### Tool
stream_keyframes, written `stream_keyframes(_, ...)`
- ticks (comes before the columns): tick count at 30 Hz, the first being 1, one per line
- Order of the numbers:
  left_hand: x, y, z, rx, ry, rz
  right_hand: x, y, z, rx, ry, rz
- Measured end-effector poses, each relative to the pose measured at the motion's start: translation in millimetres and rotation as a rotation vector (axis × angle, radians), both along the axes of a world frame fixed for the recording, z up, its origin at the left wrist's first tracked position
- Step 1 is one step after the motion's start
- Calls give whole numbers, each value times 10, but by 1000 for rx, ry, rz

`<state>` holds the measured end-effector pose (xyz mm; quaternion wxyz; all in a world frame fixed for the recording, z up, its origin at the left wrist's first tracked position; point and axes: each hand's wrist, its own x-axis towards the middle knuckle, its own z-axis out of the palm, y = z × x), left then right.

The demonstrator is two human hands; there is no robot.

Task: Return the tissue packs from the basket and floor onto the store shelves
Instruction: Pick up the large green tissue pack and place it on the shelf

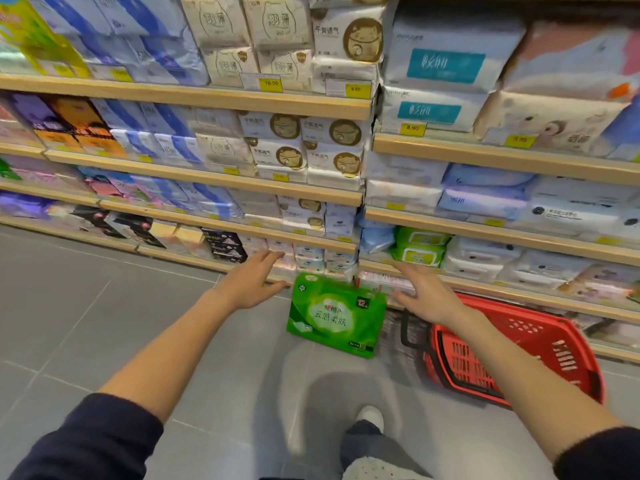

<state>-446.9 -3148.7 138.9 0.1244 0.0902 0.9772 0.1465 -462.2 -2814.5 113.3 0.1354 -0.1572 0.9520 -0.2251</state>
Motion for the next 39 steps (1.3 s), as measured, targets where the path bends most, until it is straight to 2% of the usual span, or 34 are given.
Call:
stream_keyframes(12, -540, -334, -588, 36, -180, -71, -53, -245, -532, -41, -151, -167)
stream_keyframes(22, -817, -765, -1336, 17, -297, -192, 263, -710, -1225, -99, -223, -440)
stream_keyframes(30, -901, -818, -2561, 106, -415, -175, 145, -760, -2308, -107, -285, -536)
stream_keyframes(39, -1269, -821, -4689, 138, -384, 0, -316, -661, -4419, -101, -286, -517)
